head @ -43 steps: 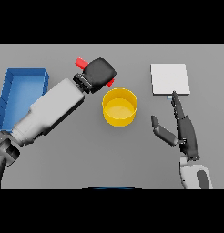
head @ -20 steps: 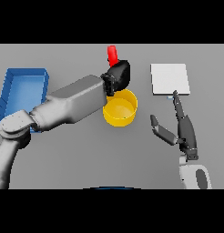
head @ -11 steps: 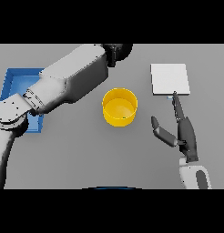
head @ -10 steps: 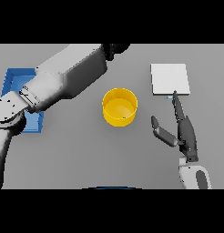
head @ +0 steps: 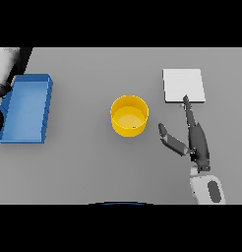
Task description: Pick up the red beaker and tilt it to pour out 1 green nut into yellow bowl. Pick up the yellow bowl and place it on the metallic measuring scale.
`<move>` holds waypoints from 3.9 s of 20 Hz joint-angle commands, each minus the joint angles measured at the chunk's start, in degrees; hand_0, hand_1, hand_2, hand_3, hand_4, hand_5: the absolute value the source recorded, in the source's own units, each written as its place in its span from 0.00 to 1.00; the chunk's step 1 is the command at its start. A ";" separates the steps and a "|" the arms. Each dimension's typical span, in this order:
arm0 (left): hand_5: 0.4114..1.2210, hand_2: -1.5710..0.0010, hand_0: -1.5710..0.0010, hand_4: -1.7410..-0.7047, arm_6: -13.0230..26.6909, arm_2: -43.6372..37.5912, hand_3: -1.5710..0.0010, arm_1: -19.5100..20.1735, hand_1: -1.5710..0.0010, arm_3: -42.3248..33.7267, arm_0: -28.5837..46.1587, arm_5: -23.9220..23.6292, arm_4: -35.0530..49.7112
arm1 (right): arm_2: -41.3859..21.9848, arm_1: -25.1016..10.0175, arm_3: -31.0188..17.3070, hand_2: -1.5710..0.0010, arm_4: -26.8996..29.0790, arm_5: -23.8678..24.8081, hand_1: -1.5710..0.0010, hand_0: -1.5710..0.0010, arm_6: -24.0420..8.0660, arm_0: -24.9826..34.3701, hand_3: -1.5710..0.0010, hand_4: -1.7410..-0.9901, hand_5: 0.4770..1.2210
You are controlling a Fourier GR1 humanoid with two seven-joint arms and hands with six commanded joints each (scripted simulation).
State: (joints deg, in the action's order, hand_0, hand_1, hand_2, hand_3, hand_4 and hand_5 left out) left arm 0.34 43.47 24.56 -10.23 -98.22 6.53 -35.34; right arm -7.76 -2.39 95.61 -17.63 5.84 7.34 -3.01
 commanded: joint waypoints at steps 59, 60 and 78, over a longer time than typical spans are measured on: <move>0.31 1.00 1.00 0.99 21.40 -13.36 1.00 22.44 1.00 -51.55 64.90 -21.04 53.83 | -11.94 -16.55 -3.69 1.00 -15.85 -15.86 1.00 1.00 -2.98 15.17 1.00 0.69 0.30; 0.31 1.00 1.00 0.99 21.68 -13.32 1.00 22.66 1.00 -52.15 65.44 -21.23 53.96 | -14.11 -17.82 -4.60 1.00 -18.39 -17.35 1.00 1.00 -2.21 17.31 1.00 0.69 0.30; 0.34 1.00 1.00 0.98 21.07 -14.34 1.00 23.10 1.00 -52.66 66.09 -20.03 55.78 | -32.82 -19.03 -27.20 1.00 -35.07 -30.37 1.00 1.00 5.51 41.80 1.00 0.64 0.32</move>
State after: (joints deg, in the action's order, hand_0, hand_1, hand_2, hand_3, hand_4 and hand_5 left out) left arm 21.40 29.13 47.67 -62.89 -32.13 -13.51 20.43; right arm -40.57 -21.44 68.42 -52.71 -24.53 12.79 38.80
